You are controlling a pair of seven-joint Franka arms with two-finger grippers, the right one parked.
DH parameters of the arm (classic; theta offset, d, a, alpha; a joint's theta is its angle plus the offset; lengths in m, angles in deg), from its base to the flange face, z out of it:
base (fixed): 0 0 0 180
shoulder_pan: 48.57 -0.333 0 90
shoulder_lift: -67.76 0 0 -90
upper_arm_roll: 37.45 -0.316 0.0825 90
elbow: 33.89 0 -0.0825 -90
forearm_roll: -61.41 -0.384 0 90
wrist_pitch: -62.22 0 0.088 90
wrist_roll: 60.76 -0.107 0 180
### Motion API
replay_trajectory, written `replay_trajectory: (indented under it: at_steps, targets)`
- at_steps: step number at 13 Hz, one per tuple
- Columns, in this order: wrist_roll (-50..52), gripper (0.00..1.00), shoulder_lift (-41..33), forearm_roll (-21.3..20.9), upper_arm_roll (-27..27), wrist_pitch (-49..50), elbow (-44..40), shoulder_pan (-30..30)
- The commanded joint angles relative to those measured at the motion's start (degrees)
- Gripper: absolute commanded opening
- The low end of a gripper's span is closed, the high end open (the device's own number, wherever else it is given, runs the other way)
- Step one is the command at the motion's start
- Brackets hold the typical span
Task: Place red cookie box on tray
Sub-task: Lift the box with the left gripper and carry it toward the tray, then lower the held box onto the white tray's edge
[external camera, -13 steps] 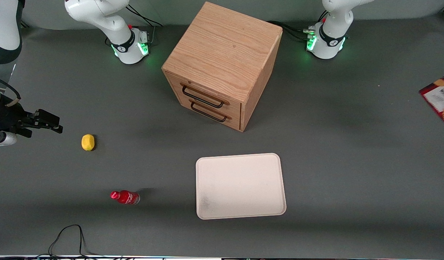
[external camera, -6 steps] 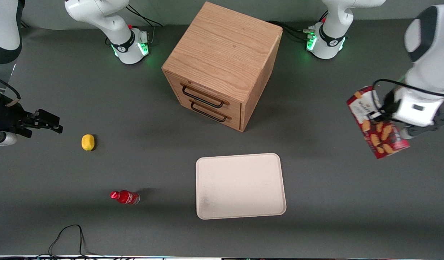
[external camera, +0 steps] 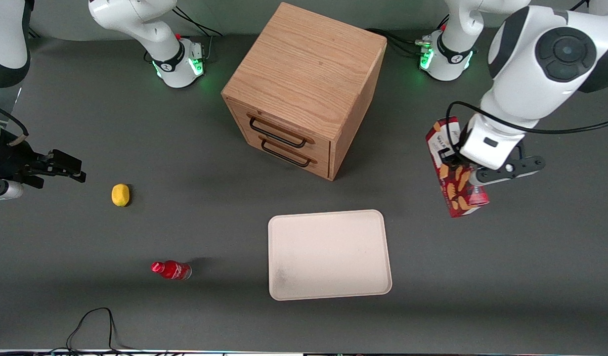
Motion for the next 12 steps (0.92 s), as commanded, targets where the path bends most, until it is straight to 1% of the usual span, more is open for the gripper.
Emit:
replay_trajectory:
  at_steps: [1, 2, 3, 7, 9, 12]
  targets:
    - [-0.63, 0.0, 4.31, 4.55, -1.34, 1.36, -7.3, 3.22]
    - [-1.67, 0.0, 5.89, 5.52, -1.26, 1.02, -9.15, 3.75]
    - [-1.77, 0.0, 7.56, 5.62, -1.34, 1.1, -11.43, 5.41]
    - [-1.16, 0.0, 13.1, 4.14, -1.43, 2.85, -18.29, 8.67]
    - [-1.07, 0.0, 16.35, 3.08, -1.43, 3.12, -20.67, 9.03]
    - [-1.24, 0.0, 22.24, 3.07, -1.43, 2.33, -23.83, 8.77]
